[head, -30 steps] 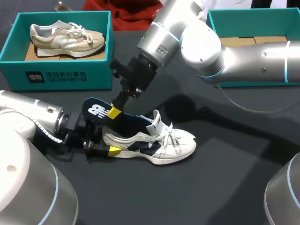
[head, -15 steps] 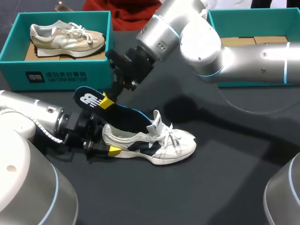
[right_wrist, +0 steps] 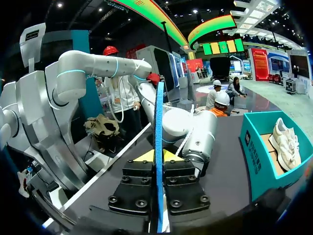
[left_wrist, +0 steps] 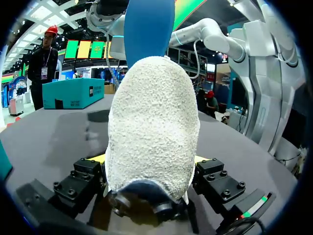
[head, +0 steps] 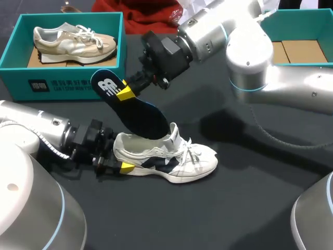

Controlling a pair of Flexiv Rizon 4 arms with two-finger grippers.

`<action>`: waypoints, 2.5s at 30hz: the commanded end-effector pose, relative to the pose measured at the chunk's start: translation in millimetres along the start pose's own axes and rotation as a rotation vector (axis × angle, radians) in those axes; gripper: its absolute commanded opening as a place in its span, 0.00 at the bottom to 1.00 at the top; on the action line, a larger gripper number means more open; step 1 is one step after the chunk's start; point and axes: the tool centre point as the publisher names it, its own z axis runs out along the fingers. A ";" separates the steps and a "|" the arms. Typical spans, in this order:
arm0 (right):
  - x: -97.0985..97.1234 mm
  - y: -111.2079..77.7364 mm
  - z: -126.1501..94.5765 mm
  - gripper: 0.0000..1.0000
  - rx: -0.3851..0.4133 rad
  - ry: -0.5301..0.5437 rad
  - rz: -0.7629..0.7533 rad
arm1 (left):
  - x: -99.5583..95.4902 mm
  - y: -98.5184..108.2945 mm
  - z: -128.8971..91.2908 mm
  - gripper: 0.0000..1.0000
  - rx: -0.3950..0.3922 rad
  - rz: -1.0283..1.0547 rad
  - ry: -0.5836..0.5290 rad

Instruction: Take the shoe out of the shoebox, open the shoe tongue, remove and reinsert the insole, then place the shoe into the shoebox

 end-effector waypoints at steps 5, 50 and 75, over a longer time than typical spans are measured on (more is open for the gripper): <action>3.8 12.5 -3.6 0.00 -0.039 -0.014 -0.050 | -0.5 2.4 1.7 0.00 -0.001 -0.001 0.000; 183.4 79.9 -136.8 0.00 -0.387 -0.338 0.243 | -0.5 2.4 1.7 0.00 -0.001 -0.001 0.000; 212.6 65.8 -128.0 0.00 -0.431 -0.473 0.276 | -0.5 2.4 1.7 0.00 -0.001 -0.001 0.000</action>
